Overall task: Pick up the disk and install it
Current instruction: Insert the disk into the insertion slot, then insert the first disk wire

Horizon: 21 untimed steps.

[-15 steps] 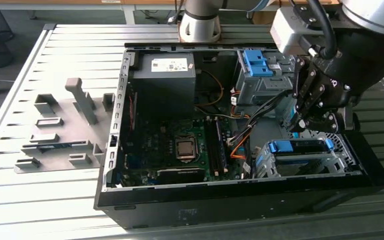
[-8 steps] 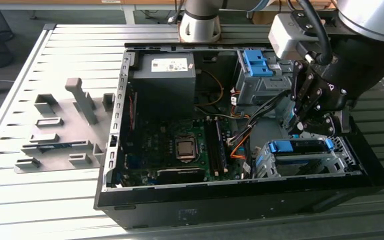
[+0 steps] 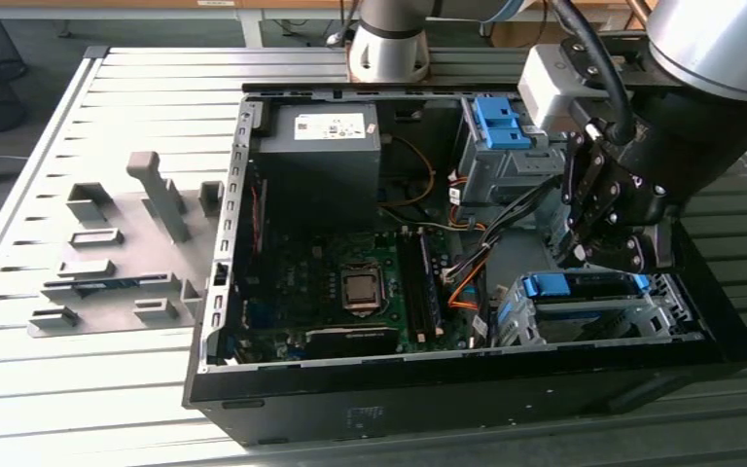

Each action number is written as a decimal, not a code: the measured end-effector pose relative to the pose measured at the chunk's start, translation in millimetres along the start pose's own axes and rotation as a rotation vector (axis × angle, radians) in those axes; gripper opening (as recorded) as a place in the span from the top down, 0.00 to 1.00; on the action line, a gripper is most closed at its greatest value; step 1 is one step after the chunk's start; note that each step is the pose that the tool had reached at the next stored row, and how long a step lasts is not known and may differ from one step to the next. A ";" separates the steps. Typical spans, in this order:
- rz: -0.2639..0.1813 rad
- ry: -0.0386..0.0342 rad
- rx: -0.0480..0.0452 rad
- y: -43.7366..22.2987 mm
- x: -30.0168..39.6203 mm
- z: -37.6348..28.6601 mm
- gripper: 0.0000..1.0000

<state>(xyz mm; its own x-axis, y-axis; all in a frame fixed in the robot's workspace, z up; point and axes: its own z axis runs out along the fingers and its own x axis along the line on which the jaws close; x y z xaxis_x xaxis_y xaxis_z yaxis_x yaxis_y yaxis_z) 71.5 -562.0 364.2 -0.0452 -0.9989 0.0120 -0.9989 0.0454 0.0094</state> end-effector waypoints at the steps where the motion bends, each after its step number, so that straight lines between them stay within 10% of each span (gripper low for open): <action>1: 0.000 0.0000 0.0001 0.0 0.0 0.0 0.89; 14: 0.000 -0.0002 0.0025 -0.7 -0.1 0.0 0.89; 21: 0.000 -0.0002 0.0025 -15.9 -0.7 0.9 0.89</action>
<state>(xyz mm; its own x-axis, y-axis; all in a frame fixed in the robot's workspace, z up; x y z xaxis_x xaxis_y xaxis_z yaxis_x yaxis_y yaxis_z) 87.5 -562.1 363.1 -0.0451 -0.9989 0.0118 -0.9990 0.0452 0.0069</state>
